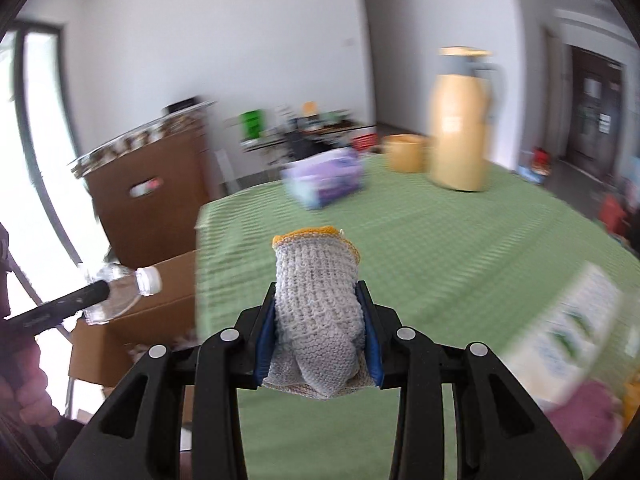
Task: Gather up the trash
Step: 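Carry the bottle and the glove in both tools to the cardboard box, then open the left tool to drop the bottle while the right drops the glove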
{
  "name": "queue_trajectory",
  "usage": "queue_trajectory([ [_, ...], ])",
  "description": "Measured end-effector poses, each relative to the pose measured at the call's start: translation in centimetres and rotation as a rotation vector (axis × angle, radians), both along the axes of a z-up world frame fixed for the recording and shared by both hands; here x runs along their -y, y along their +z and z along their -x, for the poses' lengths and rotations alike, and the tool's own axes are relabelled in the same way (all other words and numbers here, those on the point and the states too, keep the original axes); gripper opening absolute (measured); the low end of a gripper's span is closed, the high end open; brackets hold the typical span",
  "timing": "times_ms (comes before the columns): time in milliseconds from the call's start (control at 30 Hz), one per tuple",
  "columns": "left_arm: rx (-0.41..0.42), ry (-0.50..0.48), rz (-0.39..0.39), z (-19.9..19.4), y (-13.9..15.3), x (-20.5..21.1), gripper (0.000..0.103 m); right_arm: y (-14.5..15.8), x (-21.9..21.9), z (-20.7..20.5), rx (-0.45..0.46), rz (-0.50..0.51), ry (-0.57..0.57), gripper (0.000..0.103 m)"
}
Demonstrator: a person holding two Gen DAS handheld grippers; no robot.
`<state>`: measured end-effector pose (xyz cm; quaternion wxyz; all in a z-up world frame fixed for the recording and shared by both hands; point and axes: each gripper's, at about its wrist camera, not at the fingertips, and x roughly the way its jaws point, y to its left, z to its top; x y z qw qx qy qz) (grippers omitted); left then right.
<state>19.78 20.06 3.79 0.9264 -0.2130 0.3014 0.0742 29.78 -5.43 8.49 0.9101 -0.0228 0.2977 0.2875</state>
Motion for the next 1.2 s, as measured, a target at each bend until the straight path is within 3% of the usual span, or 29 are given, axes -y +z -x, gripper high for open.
queue_trajectory([
  [133,-0.050,0.116,0.013,2.0,-1.6,-5.4,0.000,-0.9,-8.3,0.0,-0.032,0.022,0.152,0.036],
  [300,-0.074,0.196,0.057,3.8,-3.6,-10.1,0.000,-2.6,-15.2,0.1,-0.083,0.079,0.270,0.036],
  [467,-0.103,0.209,0.094,3.9,-5.5,-12.1,0.000,-4.1,-17.8,0.0,-0.118,0.109,0.309,0.036],
  [667,-0.182,0.168,0.192,2.0,-8.8,-12.4,0.000,-5.7,-18.9,-0.1,-0.149,0.148,0.302,0.037],
  [700,-0.199,0.165,0.206,1.7,-9.4,-12.5,0.004,-5.8,-19.1,0.1,-0.149,0.152,0.302,0.037],
  [733,-0.216,0.169,0.219,1.6,-9.9,-12.6,0.015,-6.0,-19.4,0.1,-0.150,0.158,0.302,0.037],
  [767,-0.237,0.174,0.235,1.4,-10.3,-12.7,0.057,-6.2,-19.8,0.1,-0.154,0.166,0.306,0.037],
  [800,-0.253,0.186,0.260,1.4,-10.7,-13.0,0.079,-6.4,-20.2,0.1,-0.156,0.172,0.310,0.037],
  [933,-0.252,0.197,0.262,1.8,-10.9,-13.9,0.087,-7.4,-22.1,0.5,-0.169,0.201,0.340,0.037],
  [1067,-0.235,0.247,0.262,3.0,-10.7,-15.4,0.087,-9.1,-24.3,0.8,-0.206,0.242,0.372,0.042],
  [1167,-0.229,0.286,0.265,3.5,-10.6,-16.3,0.087,-10.3,-25.5,0.7,-0.217,0.267,0.351,0.066],
  [1200,-0.223,0.298,0.259,4.0,-10.5,-16.7,0.087,-10.4,-25.6,0.6,-0.221,0.264,0.342,0.068],
])
